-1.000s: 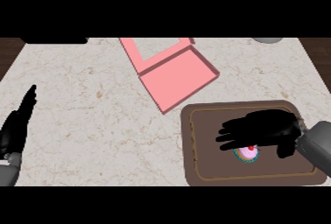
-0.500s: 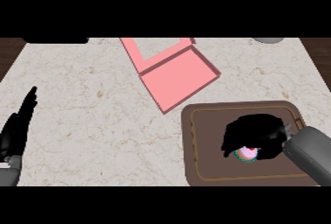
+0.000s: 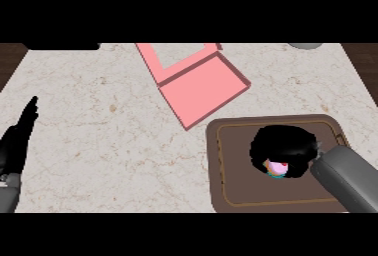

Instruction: Pick the cupcake from the tray and place it in the cardboard box

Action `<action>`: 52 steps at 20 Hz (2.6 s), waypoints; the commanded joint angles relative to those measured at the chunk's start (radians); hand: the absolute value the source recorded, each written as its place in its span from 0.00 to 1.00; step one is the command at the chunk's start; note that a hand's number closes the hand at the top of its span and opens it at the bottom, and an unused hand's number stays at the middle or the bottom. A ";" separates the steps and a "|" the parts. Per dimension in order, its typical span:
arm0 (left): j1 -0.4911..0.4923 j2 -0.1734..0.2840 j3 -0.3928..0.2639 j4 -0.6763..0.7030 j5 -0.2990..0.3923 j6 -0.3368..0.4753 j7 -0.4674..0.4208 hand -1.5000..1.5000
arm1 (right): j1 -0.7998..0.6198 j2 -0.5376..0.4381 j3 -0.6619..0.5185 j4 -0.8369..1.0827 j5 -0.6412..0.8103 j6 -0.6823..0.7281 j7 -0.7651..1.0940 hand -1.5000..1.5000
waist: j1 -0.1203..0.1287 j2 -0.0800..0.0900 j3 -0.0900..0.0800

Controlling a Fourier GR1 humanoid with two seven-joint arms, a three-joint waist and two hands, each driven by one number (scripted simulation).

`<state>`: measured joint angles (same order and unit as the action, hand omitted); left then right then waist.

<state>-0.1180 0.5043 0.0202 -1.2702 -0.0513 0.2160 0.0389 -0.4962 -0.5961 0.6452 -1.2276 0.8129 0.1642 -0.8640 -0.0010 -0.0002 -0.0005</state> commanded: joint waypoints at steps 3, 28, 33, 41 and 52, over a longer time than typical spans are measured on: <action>0.035 0.007 0.027 0.004 0.010 0.010 -0.002 0.50 | 0.074 0.006 -0.273 0.156 -0.086 -0.072 0.380 1.00 | -0.049 -0.006 0.001; 0.033 -0.041 0.010 -0.063 -0.051 -0.011 0.019 0.50 | -0.214 0.239 -0.525 -0.235 -0.129 -0.108 1.153 1.00 | 0.017 0.003 0.000; 0.006 -0.034 0.031 -0.074 -0.044 -0.037 0.051 0.50 | -0.408 0.355 -0.544 -0.045 -0.094 -0.135 1.234 1.00 | 0.026 0.004 0.000; -0.044 -0.042 0.041 -0.033 -0.053 -0.061 0.045 0.50 | -0.595 0.482 -0.631 0.352 -0.107 -0.279 1.143 1.00 | 0.029 0.012 0.000; -0.041 -0.072 0.029 -0.010 -0.083 -0.056 -0.015 0.50 | -0.809 0.531 -0.701 0.845 -0.037 -0.473 1.091 1.00 | 0.068 0.028 -0.001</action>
<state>-0.1450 0.4352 0.0427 -1.3205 -0.1360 0.1713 0.0633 -1.2443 -0.0820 -0.0477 -0.5170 0.7420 -0.2511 0.2102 0.0576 0.0220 -0.0008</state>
